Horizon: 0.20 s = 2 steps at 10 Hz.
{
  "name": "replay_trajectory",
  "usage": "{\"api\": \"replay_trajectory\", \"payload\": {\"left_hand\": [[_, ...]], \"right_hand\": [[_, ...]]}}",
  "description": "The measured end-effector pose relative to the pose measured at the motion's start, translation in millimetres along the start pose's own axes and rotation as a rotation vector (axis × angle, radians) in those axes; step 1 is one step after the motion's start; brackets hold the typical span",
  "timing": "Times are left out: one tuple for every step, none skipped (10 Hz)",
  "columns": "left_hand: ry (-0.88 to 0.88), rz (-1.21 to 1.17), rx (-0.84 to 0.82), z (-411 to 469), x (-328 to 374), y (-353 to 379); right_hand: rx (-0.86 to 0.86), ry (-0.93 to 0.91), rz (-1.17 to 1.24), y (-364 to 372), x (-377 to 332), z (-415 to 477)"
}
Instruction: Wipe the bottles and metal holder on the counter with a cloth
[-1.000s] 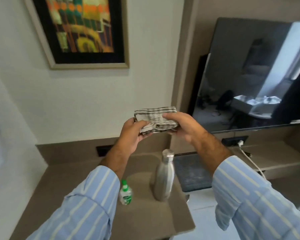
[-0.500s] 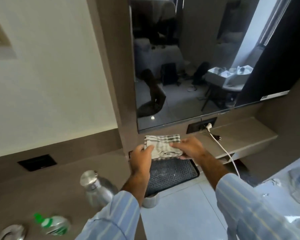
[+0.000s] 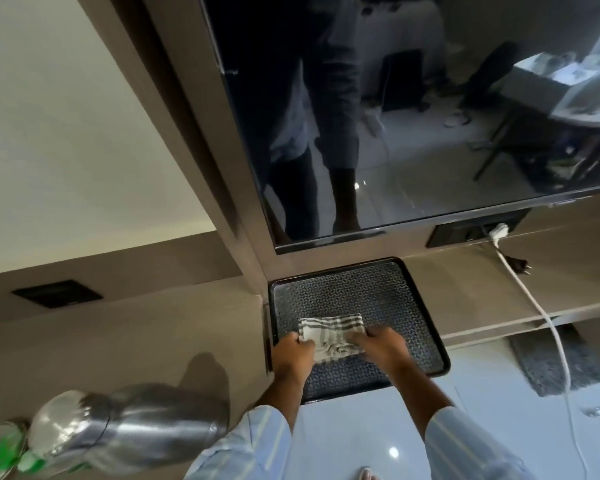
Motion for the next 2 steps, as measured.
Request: {"api": "replay_trajectory", "payload": {"left_hand": [[0.104,0.147,0.019,-12.4,23.7,-6.2],[0.247,0.151,-0.005,-48.7,55.9,-20.8]], "right_hand": [[0.142,-0.142,-0.221,-31.2,-37.4,-34.0],[0.364,-0.339,-0.015,-72.9,-83.9,-91.4]]}}
Point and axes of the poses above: each hand's wrist, its own z-axis towards the middle knuckle, its own y-axis out of the palm, x = y × z, the point moved 7 cm from there along z, towards the middle knuckle, and after that the axes turned 2 degrees about -y, right-handed, at the moved point
